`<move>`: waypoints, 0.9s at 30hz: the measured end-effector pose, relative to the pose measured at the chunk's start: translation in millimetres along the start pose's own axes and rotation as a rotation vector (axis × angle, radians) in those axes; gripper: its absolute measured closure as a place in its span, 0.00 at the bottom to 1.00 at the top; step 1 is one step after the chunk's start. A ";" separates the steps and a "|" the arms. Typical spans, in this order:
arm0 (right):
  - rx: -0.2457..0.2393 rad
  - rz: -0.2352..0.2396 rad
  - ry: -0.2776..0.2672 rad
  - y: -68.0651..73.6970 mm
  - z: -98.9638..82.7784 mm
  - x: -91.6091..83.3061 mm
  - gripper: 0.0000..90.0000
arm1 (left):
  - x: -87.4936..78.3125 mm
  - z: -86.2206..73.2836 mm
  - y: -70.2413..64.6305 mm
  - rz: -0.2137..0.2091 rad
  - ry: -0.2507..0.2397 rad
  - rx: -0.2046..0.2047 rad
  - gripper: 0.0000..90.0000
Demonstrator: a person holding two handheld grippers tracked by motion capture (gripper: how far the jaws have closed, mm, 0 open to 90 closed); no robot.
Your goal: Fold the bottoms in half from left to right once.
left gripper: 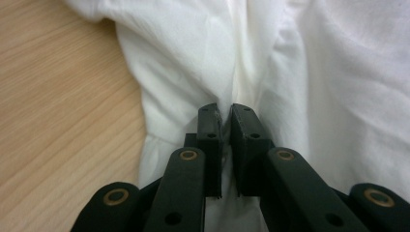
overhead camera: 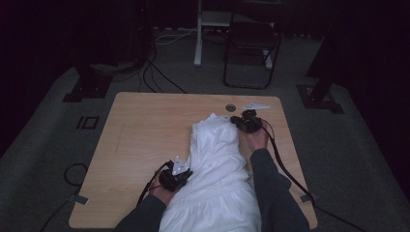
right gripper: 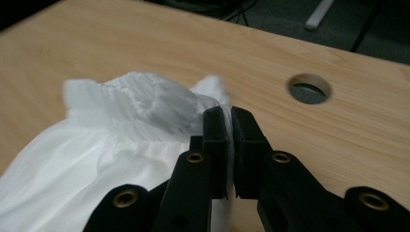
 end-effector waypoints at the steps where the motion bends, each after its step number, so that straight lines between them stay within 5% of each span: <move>1: 0.020 0.007 -0.005 -4.7 0.8 -1.0 0.95 | -0.1 -0.3 0.8 -0.010 0.005 -0.015 0.93; 4: 0.021 0.030 0.002 -9.3 -0.5 4.3 0.91 | 1.2 0.7 4.8 0.010 0.015 -0.044 0.85; 8: 0.019 0.016 -0.036 -3.2 -1.9 4.4 0.61 | -0.2 6.6 16.6 0.024 0.013 -0.105 0.65; 11: -0.013 0.007 -0.034 3.6 -7.7 -3.5 0.56 | -2.9 19.4 29.3 0.056 -0.012 -0.112 0.61; 16: -0.091 0.024 0.065 19.7 -44.3 0.5 0.56 | 8.3 50.2 43.7 0.078 -0.035 -0.102 0.60; 19: -0.109 0.013 0.123 22.3 -68.0 12.5 0.56 | 31.9 65.0 41.2 0.058 -0.010 -0.076 0.60; 22: -0.120 0.001 0.154 24.7 -83.7 21.5 0.58 | 53.3 62.9 41.4 0.105 0.046 -0.023 0.61; 25: -0.123 -0.034 0.186 26.3 -96.7 25.8 0.60 | 67.2 51.5 45.6 0.136 0.089 -0.024 0.68; 27: -0.092 -0.053 0.153 29.1 -101.6 24.3 0.63 | 65.4 48.8 49.1 0.142 0.084 -0.044 0.70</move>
Point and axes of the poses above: each handheld gripper's, and its own axes: x roughly forward along the jaws, z roughly out of its top, y roughly to its left, the point moved 10 cm from there along x, roughly forward along the jaws, and after that the axes turned 13 degrees about z, right-handed, at the moved point
